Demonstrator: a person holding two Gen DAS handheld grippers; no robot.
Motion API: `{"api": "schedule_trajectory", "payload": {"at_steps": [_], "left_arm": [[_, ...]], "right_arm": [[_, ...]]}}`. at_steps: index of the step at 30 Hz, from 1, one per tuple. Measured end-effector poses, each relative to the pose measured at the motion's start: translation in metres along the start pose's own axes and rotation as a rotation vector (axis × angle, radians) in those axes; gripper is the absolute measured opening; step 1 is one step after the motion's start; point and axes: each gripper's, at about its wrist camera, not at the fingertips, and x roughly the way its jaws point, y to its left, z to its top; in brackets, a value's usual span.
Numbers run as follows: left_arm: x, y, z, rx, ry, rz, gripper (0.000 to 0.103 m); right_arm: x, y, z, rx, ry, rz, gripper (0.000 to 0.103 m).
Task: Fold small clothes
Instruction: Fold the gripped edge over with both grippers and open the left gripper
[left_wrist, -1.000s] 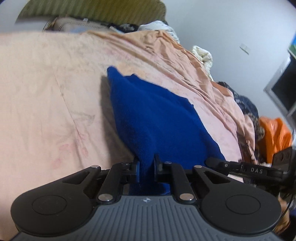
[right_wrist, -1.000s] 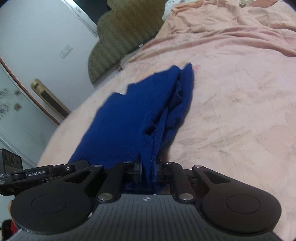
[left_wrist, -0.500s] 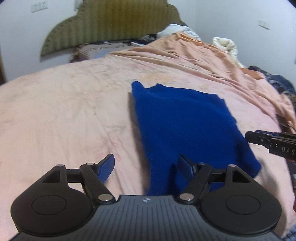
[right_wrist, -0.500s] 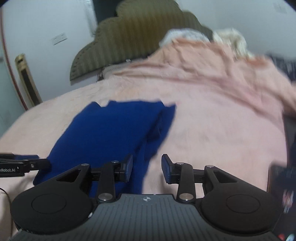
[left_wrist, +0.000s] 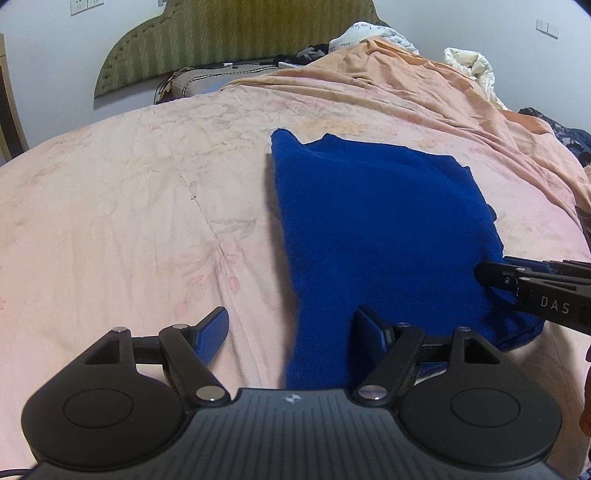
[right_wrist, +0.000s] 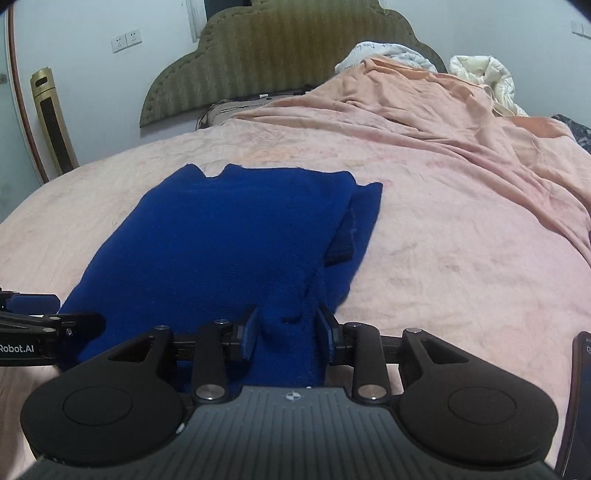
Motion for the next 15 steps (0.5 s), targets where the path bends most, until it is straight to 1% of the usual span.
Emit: {"api": "schedule_trajectory", "payload": {"at_steps": [8, 12, 15], "left_arm": [[-0.004, -0.011, 0.001, 0.042, -0.026, 0.043, 0.075], [-0.007, -0.022, 0.004, 0.088, -0.066, 0.077, 0.075], [-0.007, -0.03, 0.005, 0.117, -0.077, 0.086, 0.075]], "right_arm": [[-0.001, -0.005, 0.004, 0.014, -0.018, 0.015, 0.04], [0.003, -0.013, 0.015, 0.072, -0.035, 0.065, 0.04], [0.015, -0.024, 0.026, 0.13, -0.033, 0.108, 0.042]]}}
